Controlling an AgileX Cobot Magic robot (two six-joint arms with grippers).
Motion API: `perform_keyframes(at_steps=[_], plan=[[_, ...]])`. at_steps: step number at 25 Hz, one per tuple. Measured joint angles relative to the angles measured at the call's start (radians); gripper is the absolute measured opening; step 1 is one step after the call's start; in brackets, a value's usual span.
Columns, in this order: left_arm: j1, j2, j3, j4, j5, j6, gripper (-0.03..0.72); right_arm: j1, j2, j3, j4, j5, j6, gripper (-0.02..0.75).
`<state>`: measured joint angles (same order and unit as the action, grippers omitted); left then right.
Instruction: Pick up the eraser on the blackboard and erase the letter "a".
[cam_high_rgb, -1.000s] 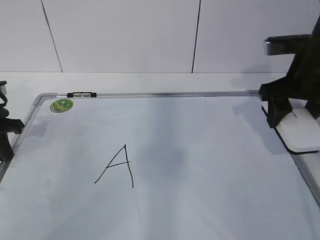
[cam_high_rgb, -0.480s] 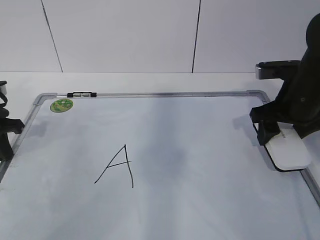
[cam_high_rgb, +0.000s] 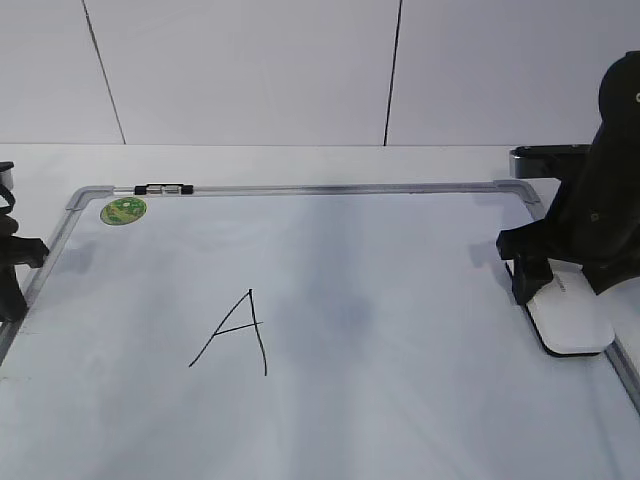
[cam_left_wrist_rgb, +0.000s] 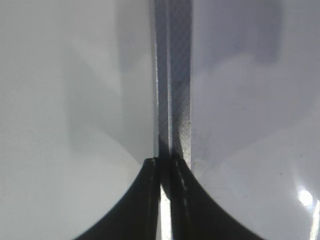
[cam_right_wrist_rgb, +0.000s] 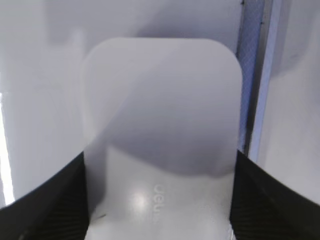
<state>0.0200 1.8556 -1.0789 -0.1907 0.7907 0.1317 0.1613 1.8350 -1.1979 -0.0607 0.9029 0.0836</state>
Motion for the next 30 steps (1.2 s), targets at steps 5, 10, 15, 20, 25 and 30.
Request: perform_keyframes(at_steps=[5,10,15,20,25,30], plan=[[0.0,0.0,0.0,0.0,0.0,0.0,0.017,-0.002,0.008,0.0,0.0,-0.002,0.018,0.583],[0.0,0.0,0.0,0.0,0.0,0.0,0.018,-0.002,0.008,-0.007,-0.008,0.008,0.019,0.585],[0.0,0.0,0.0,0.0,0.0,0.0,0.019,-0.002,-0.013,-0.087,-0.03,0.131,0.02,0.585],[0.0,0.0,0.0,0.0,0.0,0.0,0.02,-0.004,-0.122,-0.139,-0.041,0.238,0.02,0.585],[0.0,0.0,0.0,0.0,0.0,0.0,0.022,-0.004,-0.239,-0.141,-0.037,0.312,0.022,0.585],[0.0,0.0,0.0,0.0,0.0,0.0,0.026,-0.004,-0.402,-0.141,-0.03,0.323,0.022,0.585]])
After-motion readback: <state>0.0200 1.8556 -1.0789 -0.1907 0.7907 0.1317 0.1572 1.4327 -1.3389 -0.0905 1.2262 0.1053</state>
